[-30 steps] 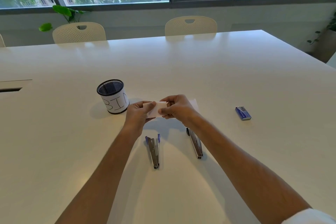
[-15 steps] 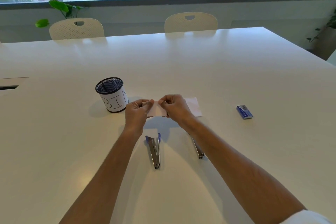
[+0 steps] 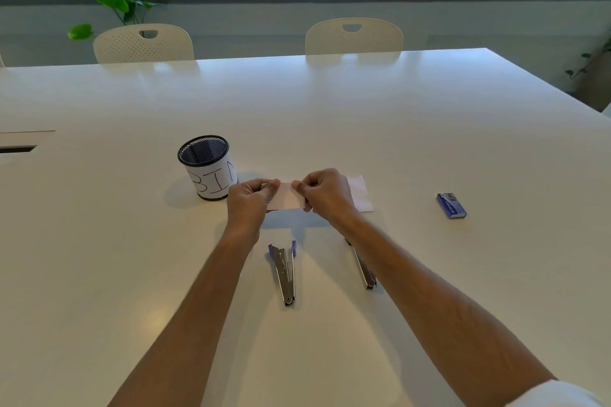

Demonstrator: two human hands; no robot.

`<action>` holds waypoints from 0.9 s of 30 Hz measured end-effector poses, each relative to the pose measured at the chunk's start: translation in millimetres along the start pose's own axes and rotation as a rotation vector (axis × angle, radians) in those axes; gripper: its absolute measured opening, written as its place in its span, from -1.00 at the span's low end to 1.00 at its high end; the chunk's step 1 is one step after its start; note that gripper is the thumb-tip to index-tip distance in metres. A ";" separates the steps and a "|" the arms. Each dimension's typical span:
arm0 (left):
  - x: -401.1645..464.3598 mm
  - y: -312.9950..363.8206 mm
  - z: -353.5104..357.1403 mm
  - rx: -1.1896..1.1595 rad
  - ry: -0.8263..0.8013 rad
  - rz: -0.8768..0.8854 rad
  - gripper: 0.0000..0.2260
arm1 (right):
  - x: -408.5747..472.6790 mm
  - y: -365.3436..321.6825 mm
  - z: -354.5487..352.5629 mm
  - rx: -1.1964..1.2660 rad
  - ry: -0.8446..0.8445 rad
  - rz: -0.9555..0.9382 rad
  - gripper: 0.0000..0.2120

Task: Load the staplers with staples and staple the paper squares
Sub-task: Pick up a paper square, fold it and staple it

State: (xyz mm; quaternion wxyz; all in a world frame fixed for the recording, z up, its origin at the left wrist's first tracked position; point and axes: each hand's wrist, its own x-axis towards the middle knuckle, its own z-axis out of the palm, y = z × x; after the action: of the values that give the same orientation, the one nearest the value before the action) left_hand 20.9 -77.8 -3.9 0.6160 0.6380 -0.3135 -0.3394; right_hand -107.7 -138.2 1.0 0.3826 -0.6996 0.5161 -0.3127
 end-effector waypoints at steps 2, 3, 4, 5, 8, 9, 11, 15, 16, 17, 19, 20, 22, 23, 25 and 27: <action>0.5 0.9 0.7 -0.017 0.010 -0.003 -0.90 | -1.4 -0.7 -0.6 -0.035 0.020 -0.034 -0.70; 0.5 0.9 1.2 -0.028 0.021 -0.011 -0.90 | -2.2 -1.5 -0.8 -0.065 0.033 -0.065 -0.69; 0.4 0.9 1.9 -0.041 0.033 -0.021 -0.90 | -3.2 -2.9 -1.0 -0.103 0.044 -0.102 -0.70; 0.3 0.8 2.2 -0.054 0.044 -0.031 -0.90 | -4.3 -4.6 -1.1 -0.137 0.043 -0.140 -0.70; -0.3 0.0 2.4 -0.068 0.067 -0.039 -0.89 | -5.3 -6.7 -1.4 -0.195 -0.007 -0.217 -0.75; -0.9 -0.1 2.6 -0.068 0.075 -0.035 -0.89 | -5.5 -6.2 -1.8 -0.205 -0.021 -0.222 -0.77; -2.2 0.1 3.6 -0.072 0.094 -0.027 -0.88 | -6.8 -4.3 -1.4 -0.179 -0.044 -0.207 -0.82; -6.6 0.0 5.6 -0.088 0.123 -0.007 -0.89 | -12.3 -0.7 0.6 0.067 -0.133 -0.112 -0.95; -8.2 -0.4 5.8 -0.091 0.126 -0.001 -0.89 | -13.5 -0.2 0.4 0.156 -0.146 -0.082 -0.93; -10.0 -0.8 5.9 -0.094 0.126 0.002 -0.88 | -14.4 -0.3 -0.2 0.218 -0.147 -0.060 -0.93; -12.9 -1.3 6.2 -0.097 0.121 0.002 -0.88 | -15.4 -0.6 -1.6 0.259 -0.128 -0.042 -0.93; -13.9 -1.3 6.1 -0.098 0.116 0.002 -0.88 | -16.0 -0.6 -1.6 0.262 -0.120 -0.042 -0.94; -14.9 -0.5 5.3 -0.103 0.101 0.002 -0.88 | -17.9 -0.4 -1.7 0.257 -0.103 -0.057 -0.98; -15.3 -0.1 4.6 -0.100 0.093 0.001 -0.88 | -18.8 -0.2 -2.0 0.257 -0.085 -0.066 -0.96; -16.7 0.8 2.7 -0.088 0.079 -0.006 -0.85 | -19.7 -0.1 -3.2 0.261 -0.039 -0.076 -0.87; -18.4 1.8 1.2 -0.078 0.065 -0.012 -0.85 | -20.9 -1.1 -4.6 0.244 -0.012 -0.086 -0.83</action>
State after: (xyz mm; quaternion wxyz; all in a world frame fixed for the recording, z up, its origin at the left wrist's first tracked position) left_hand 9.4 -63.5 -1.3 0.6482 0.6262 -0.2759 -0.3340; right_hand -116.6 -118.9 3.4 0.4541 -0.6713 0.4413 -0.3852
